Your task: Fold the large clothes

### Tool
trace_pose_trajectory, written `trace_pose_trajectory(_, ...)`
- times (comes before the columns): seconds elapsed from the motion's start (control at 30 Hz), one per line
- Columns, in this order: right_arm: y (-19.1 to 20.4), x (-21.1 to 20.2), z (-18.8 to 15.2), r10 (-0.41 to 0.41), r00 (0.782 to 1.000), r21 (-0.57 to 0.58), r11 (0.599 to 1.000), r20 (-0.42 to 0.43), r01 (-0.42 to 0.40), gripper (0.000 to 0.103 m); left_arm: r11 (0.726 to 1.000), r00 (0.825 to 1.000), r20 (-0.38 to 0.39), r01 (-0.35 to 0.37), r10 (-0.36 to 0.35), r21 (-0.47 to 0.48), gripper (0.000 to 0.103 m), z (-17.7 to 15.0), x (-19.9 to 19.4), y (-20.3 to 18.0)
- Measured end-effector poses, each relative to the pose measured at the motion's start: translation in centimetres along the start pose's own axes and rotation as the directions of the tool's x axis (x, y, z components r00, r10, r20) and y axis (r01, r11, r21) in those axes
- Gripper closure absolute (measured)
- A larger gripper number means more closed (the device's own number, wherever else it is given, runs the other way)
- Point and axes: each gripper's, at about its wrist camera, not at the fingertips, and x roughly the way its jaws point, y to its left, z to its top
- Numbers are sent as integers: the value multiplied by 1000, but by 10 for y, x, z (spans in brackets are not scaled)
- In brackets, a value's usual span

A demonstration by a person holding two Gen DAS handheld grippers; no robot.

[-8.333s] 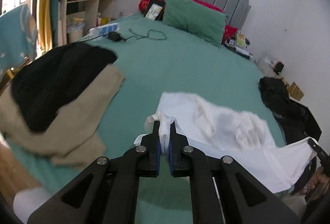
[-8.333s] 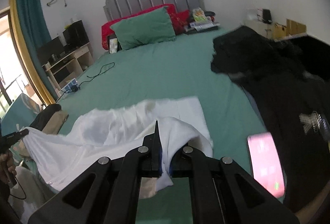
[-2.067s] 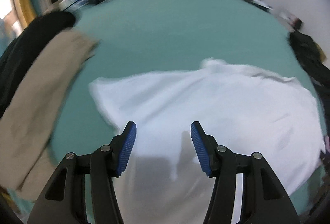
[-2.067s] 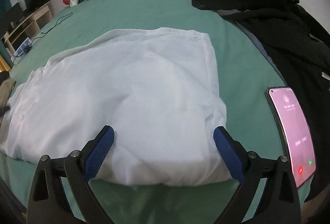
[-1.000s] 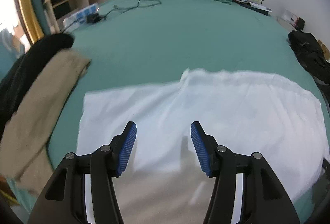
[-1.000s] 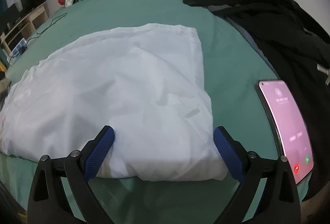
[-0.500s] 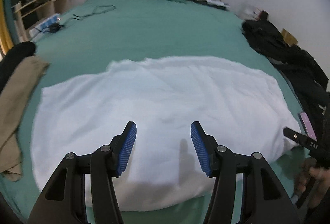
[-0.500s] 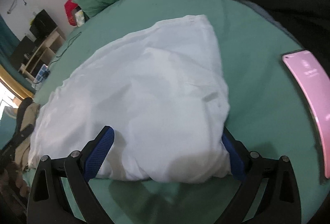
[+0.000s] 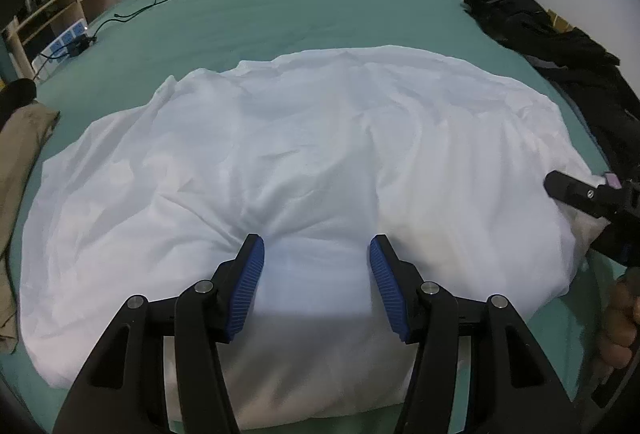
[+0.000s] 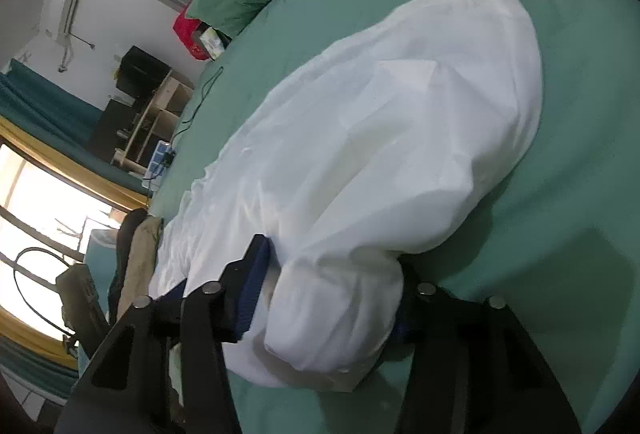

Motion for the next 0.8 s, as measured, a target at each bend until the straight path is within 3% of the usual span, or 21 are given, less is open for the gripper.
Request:
trace_pose_trajectory(0.03,0,-1,2,19,1000,21,1000,8,-19,81,1000,1000,-2,-5,5,0,45,1,1,2)
trace_pose_trajectory(0.13,14,-5,8,51,998,1,999,26,-51,84,1000,1000,-20,16,-16,0,45,6,0,4)
trace_pose_trajectory(0.23,50,-14,16,67,996,-94,994,54,-62,86,997,997,-36,67,-68,-37,45,10,-5,17)
trace_pose_trajectory(0.33,105,-20,19,42,996,-237,971,80,-22,86,989,992,-20,123,-125,-78,45,10,-21,40)
trace_pose_trajectory(0.53,209,-1,4,-60,995,-486,869,77,91,86,995,995,98,-14,24,-99,45,11,-77,107)
trace_pose_trajectory(0.8,284,74,-57,-176,984,-661,740,-14,123,85,979,981,157,-85,115,-185,45,-3,-124,214)
